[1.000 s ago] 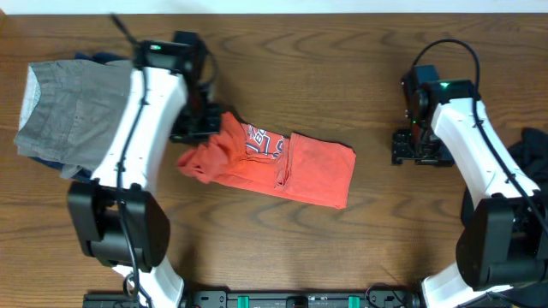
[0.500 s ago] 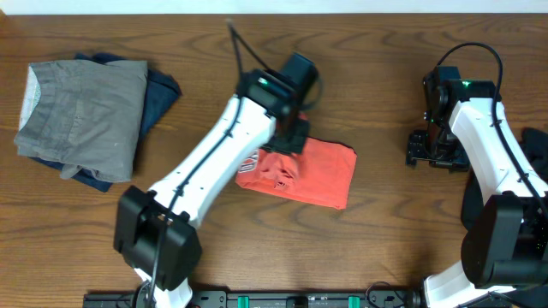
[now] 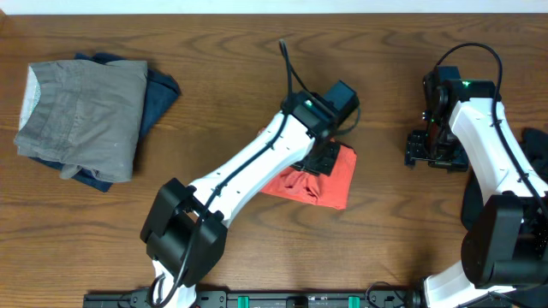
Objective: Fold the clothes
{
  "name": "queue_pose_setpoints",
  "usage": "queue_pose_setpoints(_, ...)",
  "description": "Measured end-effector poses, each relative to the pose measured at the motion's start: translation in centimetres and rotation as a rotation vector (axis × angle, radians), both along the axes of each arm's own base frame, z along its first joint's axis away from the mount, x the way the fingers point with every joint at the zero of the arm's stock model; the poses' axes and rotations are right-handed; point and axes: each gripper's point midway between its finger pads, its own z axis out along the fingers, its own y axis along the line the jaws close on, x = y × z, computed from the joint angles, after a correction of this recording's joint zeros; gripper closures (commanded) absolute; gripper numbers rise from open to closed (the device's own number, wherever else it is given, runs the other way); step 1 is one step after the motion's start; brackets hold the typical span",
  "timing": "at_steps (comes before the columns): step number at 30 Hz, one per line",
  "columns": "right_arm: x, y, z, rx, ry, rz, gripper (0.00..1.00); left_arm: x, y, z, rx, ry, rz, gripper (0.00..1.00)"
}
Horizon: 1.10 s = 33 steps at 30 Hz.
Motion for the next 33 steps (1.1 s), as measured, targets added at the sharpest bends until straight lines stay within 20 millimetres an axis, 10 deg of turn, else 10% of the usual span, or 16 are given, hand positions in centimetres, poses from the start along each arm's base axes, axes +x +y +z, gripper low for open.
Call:
queue_pose_setpoints(22,0.2,1.2,-0.2,0.072,-0.005,0.016,0.29,0.5,-0.6,0.1,-0.04,0.004,0.057,0.63)
queue_pose_setpoints(33,2.0,12.3,1.9,0.717,-0.138,0.315,0.33,9.1,10.7,1.1,-0.059,-0.034,0.4,0.36)
